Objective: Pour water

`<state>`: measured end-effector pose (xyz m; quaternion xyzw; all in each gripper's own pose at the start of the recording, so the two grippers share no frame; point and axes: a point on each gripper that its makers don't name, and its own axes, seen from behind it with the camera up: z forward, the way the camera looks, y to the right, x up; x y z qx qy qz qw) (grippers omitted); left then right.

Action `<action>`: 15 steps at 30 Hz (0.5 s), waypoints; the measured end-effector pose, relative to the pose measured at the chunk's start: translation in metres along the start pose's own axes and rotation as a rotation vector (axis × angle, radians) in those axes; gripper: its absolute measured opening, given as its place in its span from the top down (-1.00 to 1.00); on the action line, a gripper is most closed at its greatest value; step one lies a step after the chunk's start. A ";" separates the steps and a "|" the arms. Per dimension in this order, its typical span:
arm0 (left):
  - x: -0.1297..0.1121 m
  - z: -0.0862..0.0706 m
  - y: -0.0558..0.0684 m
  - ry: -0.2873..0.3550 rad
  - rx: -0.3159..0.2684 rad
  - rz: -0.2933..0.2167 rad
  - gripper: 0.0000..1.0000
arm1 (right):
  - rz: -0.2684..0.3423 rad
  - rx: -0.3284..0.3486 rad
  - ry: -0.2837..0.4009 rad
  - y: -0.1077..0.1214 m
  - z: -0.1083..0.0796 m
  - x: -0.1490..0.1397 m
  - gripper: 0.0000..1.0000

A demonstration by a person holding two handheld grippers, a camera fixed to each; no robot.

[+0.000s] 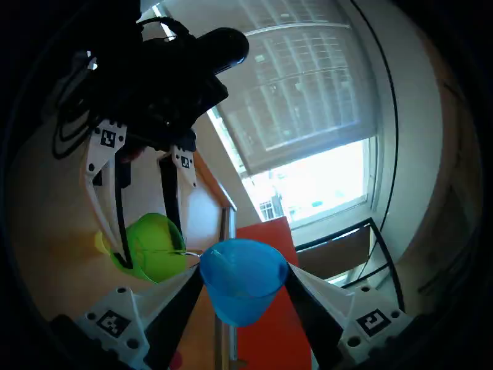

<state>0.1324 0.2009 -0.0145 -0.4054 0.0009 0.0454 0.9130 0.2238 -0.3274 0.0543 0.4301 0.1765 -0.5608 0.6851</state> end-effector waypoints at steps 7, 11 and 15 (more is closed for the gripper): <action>-0.001 0.001 0.000 -0.001 -0.001 0.000 -0.78 | -0.016 0.001 -0.002 -0.001 0.000 0.000 -0.85; -0.002 0.000 0.001 -0.003 -0.001 0.001 -0.78 | -0.021 -0.001 -0.001 0.000 0.001 -0.001 -0.85; -0.003 0.000 0.001 -0.006 -0.002 0.003 -0.78 | -0.023 -0.001 -0.002 -0.002 0.000 -0.002 -0.85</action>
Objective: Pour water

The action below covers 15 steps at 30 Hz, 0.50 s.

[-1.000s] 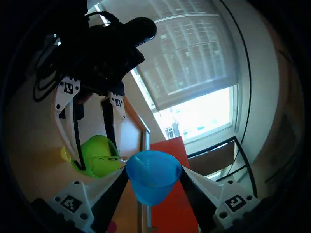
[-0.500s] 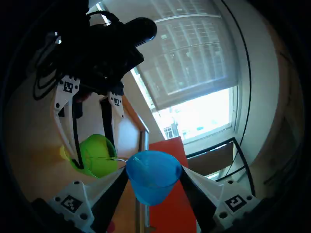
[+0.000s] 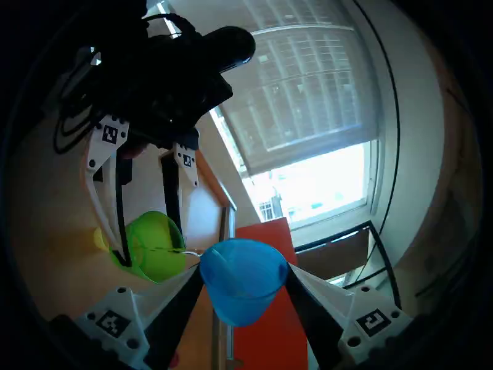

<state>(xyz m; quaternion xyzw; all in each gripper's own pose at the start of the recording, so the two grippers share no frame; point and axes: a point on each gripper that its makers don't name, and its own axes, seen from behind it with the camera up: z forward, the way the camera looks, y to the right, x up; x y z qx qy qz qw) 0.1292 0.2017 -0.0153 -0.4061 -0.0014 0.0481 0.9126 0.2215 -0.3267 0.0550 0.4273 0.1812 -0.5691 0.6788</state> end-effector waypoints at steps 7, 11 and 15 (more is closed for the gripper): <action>0.000 0.000 0.000 0.002 0.000 -0.004 -0.78 | -0.013 -0.002 -0.002 0.000 0.000 -0.001 -0.85; 0.001 0.000 0.001 0.001 -0.002 -0.004 -0.78 | -0.018 -0.004 -0.002 0.002 0.000 -0.002 -0.85; 0.001 0.000 0.001 0.002 -0.001 -0.003 -0.78 | -0.027 -0.004 -0.002 0.003 0.001 -0.001 -0.85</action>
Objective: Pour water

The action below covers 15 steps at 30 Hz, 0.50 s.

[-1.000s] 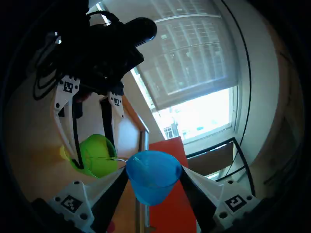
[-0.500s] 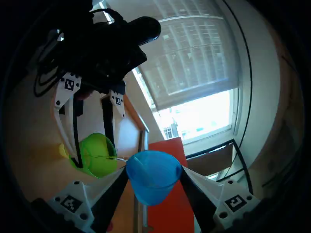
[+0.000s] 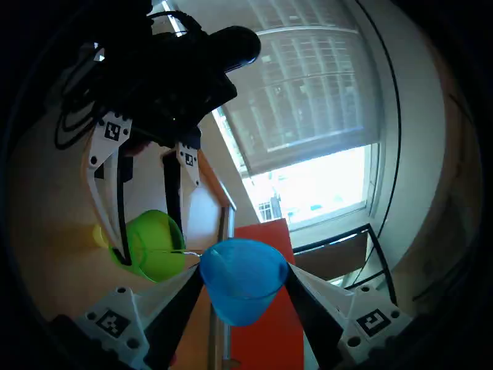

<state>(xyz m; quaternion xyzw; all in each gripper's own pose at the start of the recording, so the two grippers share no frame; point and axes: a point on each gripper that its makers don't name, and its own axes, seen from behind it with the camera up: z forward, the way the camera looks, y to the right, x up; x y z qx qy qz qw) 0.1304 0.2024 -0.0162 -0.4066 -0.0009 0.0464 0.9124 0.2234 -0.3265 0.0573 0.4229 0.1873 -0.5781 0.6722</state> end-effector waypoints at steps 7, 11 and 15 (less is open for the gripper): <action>0.000 -0.001 -0.001 0.001 0.001 -0.002 -0.78 | -0.013 -0.003 -0.002 0.001 0.000 -0.001 -0.85; 0.000 -0.001 -0.001 0.000 0.002 -0.001 -0.78 | -0.025 -0.004 -0.004 0.002 0.000 -0.002 -0.85; -0.001 -0.001 -0.001 0.000 0.000 -0.001 -0.78 | -0.034 -0.003 -0.004 0.003 0.001 -0.002 -0.85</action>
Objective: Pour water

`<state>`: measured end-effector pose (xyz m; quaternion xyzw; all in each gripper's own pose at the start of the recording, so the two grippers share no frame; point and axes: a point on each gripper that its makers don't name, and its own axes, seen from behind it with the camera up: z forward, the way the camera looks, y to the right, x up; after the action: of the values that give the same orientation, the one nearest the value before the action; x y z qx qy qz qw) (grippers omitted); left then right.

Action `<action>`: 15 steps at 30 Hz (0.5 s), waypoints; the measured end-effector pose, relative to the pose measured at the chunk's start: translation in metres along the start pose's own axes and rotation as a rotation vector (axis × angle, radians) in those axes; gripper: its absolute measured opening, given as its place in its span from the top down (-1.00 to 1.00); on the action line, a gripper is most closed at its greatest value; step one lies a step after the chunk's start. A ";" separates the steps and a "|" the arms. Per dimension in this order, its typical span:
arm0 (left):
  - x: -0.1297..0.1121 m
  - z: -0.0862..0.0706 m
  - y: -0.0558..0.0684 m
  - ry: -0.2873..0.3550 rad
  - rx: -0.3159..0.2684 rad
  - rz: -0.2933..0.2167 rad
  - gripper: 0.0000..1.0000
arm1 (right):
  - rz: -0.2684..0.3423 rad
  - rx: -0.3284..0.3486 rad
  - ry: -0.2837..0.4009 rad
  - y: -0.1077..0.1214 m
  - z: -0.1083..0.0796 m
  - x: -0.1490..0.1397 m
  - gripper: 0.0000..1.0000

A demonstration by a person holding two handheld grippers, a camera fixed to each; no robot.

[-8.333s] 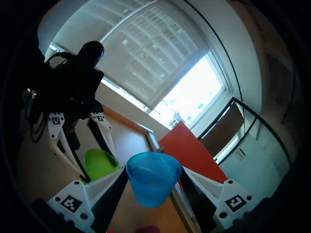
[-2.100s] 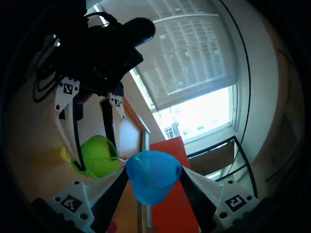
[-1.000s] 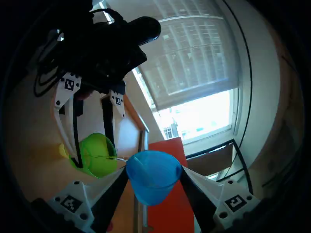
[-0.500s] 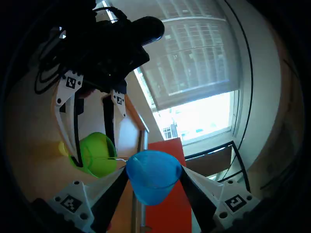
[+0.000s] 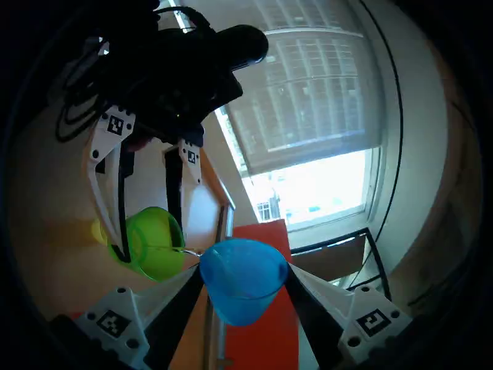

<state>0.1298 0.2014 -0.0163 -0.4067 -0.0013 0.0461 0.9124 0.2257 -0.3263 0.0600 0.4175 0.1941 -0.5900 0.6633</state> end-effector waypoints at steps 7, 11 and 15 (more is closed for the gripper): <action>0.000 0.000 0.000 0.000 0.000 0.003 -0.78 | -0.015 -0.005 -0.003 0.002 0.000 -0.001 -0.85; 0.000 0.000 0.000 0.000 0.001 0.003 -0.78 | -0.022 -0.007 -0.006 0.002 0.000 -0.002 -0.85; 0.000 0.000 0.001 -0.002 0.003 0.003 -0.78 | -0.027 -0.011 -0.007 0.004 0.000 -0.002 -0.85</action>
<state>0.1296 0.2015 -0.0169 -0.4053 -0.0012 0.0479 0.9129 0.2287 -0.3249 0.0629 0.4092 0.2006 -0.5994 0.6580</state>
